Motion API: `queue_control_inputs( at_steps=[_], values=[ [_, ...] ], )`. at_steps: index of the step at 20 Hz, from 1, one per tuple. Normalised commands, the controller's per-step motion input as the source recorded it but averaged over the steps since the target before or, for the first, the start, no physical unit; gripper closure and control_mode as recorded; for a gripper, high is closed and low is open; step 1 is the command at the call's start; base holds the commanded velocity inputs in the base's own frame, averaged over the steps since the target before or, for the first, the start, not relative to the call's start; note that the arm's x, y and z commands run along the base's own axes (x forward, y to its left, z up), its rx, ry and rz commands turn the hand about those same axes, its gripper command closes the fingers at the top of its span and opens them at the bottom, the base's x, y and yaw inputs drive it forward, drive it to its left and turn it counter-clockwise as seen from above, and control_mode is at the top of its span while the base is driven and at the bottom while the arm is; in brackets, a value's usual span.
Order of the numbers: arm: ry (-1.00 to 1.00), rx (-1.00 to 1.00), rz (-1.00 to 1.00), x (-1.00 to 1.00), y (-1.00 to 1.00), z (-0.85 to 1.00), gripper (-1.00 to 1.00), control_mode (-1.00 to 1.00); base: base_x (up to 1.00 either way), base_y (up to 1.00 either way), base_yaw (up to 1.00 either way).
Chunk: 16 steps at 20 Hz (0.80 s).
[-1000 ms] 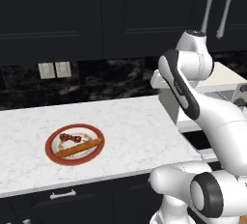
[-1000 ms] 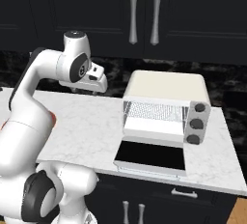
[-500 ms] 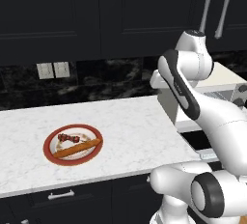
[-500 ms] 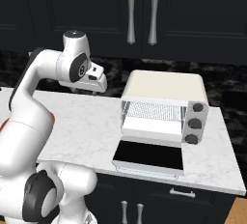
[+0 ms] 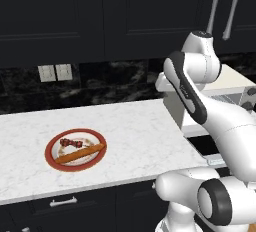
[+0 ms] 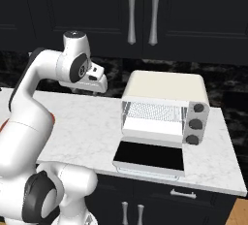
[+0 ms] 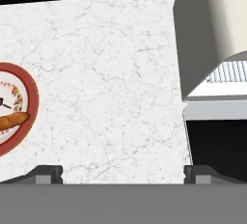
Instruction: Pick up the kebab skewer and baguette bread, and place them inside the toaster oven. Close the toaster oven door and start by setting the timer.
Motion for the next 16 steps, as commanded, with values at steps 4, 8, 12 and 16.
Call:
queue_control_inputs(
  at_steps=[4,8,12,16],
  values=[
    [0.00,0.00,0.00,0.00,0.00,0.00,-1.00,-1.00,0.00,0.00,0.00],
    [-0.14,0.00,0.06,-0.26,-0.12,-0.21,-1.00,-1.00,0.00,0.00,0.00],
    [-0.62,0.16,0.20,-0.78,-1.00,-0.52,-1.00,-1.00,0.00,0.00,0.00],
    [-0.49,0.14,0.08,-0.21,-1.00,-0.80,-1.00,-1.00,0.00,0.00,0.00]
  ],
)
